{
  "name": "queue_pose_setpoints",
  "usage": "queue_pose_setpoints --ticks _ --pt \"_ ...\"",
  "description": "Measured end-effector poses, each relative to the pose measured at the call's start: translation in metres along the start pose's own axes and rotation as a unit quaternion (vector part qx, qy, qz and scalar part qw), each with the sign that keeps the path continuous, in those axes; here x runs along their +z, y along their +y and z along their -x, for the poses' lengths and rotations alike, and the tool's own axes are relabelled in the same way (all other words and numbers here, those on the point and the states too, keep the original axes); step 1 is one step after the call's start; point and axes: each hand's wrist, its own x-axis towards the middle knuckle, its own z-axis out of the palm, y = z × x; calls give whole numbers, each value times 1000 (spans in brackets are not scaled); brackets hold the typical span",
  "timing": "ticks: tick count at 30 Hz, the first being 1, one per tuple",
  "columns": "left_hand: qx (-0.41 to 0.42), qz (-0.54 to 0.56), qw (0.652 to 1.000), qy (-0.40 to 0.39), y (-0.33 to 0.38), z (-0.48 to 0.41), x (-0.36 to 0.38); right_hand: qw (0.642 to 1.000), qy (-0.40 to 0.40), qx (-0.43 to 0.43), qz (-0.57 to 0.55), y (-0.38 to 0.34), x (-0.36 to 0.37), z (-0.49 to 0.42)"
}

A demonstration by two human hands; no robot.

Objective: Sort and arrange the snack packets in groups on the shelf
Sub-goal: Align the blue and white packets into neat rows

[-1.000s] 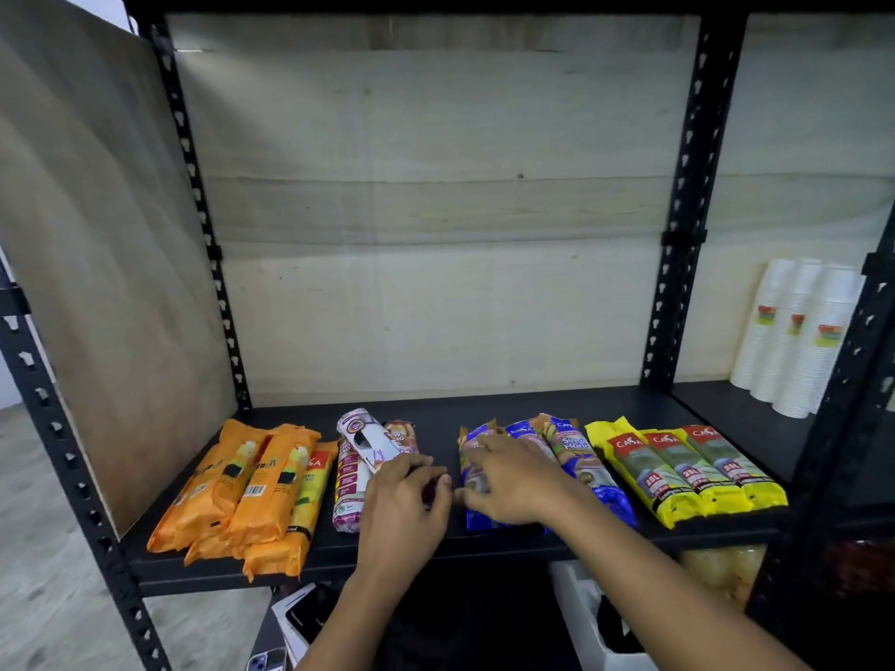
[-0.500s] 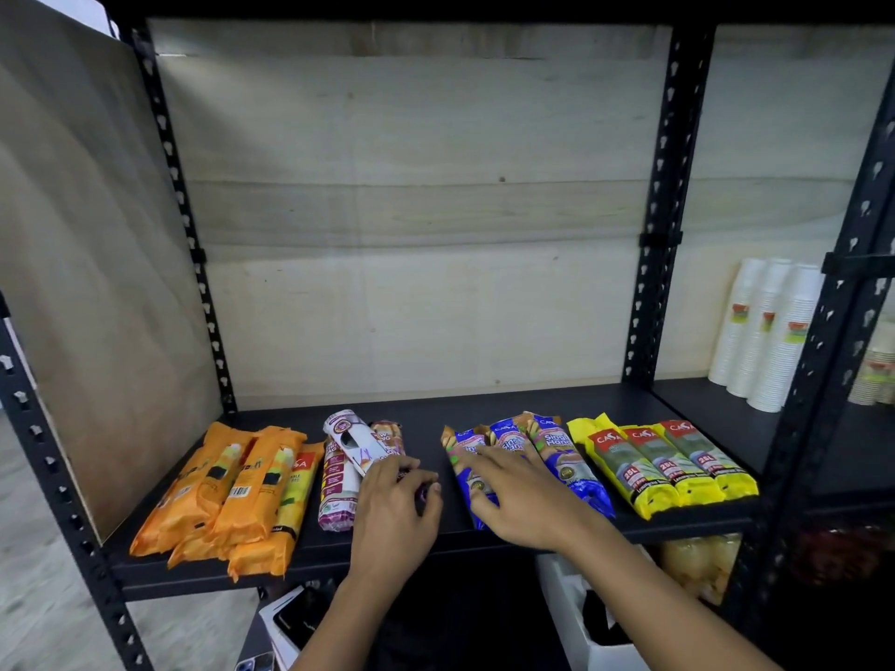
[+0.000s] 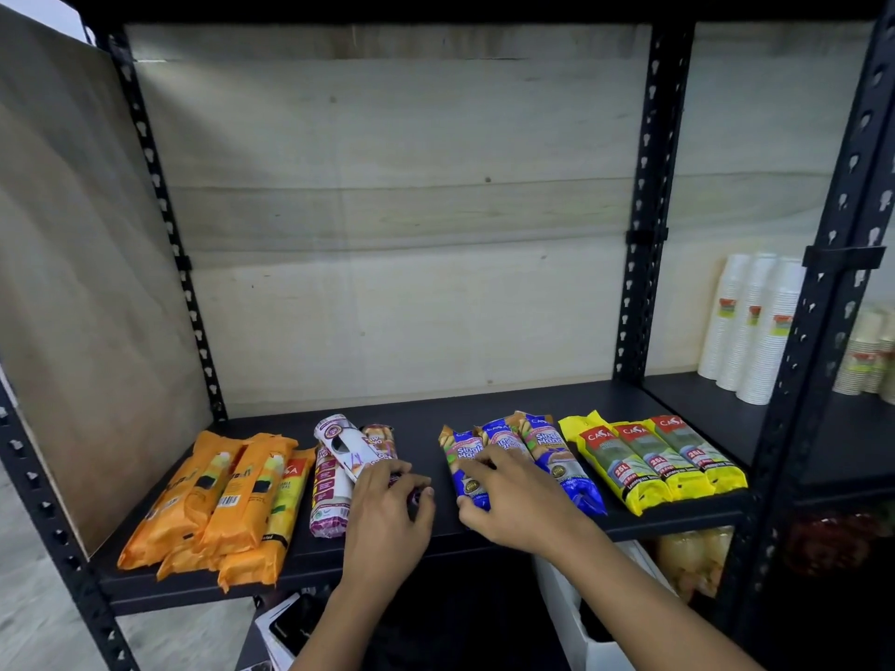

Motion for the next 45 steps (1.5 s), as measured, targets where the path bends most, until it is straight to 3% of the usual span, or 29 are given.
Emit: queue_pose_setpoints --ticks 7,13,25,34,40,45 --pt "7 5 1000 -9 -3 0 -2 1000 -3 -10 -1 -4 -4 -1" --pt "7 8 1000 -9 -2 0 -5 999 40 -33 3 0 -3 -5" --pt "29 24 999 -35 -3 -2 -16 997 29 -51 -49 -10 7 -16" --pt "2 80 996 -29 -7 -1 -38 983 43 -37 -177 -29 8 -33" --pt "-64 43 995 -61 -31 16 -66 968 42 -37 -243 -70 6 -51" --pt "-75 -4 994 -79 -50 29 -71 971 -12 -29 -237 -102 5 -71"
